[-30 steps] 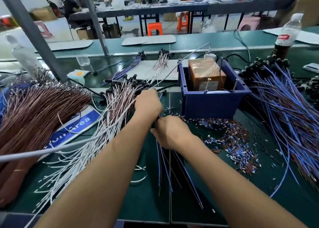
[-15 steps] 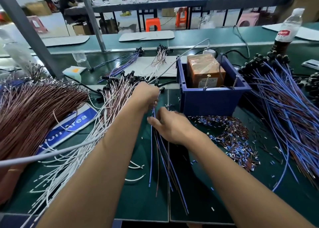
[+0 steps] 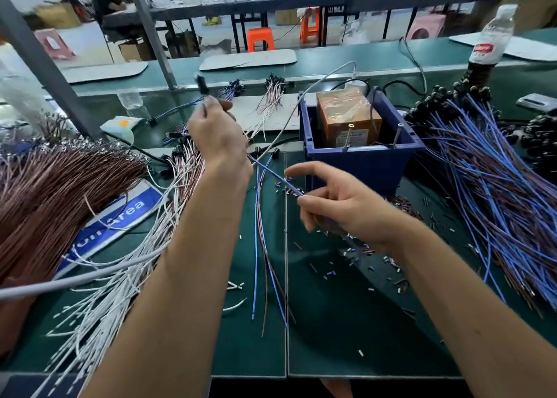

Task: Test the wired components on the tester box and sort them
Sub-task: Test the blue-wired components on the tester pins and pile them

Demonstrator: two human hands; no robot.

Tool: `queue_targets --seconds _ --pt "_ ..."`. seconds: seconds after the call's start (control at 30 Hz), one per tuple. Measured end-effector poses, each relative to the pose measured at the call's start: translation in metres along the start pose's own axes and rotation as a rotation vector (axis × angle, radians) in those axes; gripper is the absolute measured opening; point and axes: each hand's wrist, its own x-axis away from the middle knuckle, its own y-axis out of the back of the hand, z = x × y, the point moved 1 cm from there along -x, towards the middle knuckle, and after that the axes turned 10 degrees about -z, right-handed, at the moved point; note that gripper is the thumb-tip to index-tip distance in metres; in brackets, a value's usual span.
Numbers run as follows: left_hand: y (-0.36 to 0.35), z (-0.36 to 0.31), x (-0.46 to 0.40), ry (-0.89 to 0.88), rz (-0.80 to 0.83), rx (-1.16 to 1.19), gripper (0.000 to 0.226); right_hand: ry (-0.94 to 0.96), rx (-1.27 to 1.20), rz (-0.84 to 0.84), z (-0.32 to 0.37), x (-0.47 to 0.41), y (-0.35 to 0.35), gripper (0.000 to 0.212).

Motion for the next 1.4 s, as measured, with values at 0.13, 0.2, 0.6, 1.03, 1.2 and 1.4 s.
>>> queue_targets --seconds 0.13,0.2,0.6,1.03,1.2,1.4 --pt "-0.003 -0.008 0.011 -0.438 -0.061 0.077 0.034 0.101 -0.401 0.068 0.002 0.018 0.033 0.029" --pt "-0.010 -0.009 0.024 -0.657 -0.025 0.077 0.033 0.068 -0.657 0.092 0.000 0.021 0.047 0.040" --pt "-0.019 0.088 0.110 -0.950 0.479 -0.226 0.030 0.064 -0.388 -0.141 -0.034 0.018 0.069 0.032" --pt "-0.015 0.108 0.112 -0.778 0.522 -0.239 0.020 0.111 0.153 -0.401 -0.034 0.022 0.063 0.037" --pt "-0.018 0.108 0.117 -0.476 0.576 -0.104 0.013 0.096 0.143 -0.439 -0.032 0.022 0.060 0.047" --pt "-0.014 0.100 0.112 -0.202 0.665 -0.051 0.007 0.058 0.161 -0.406 -0.036 0.022 0.058 0.046"
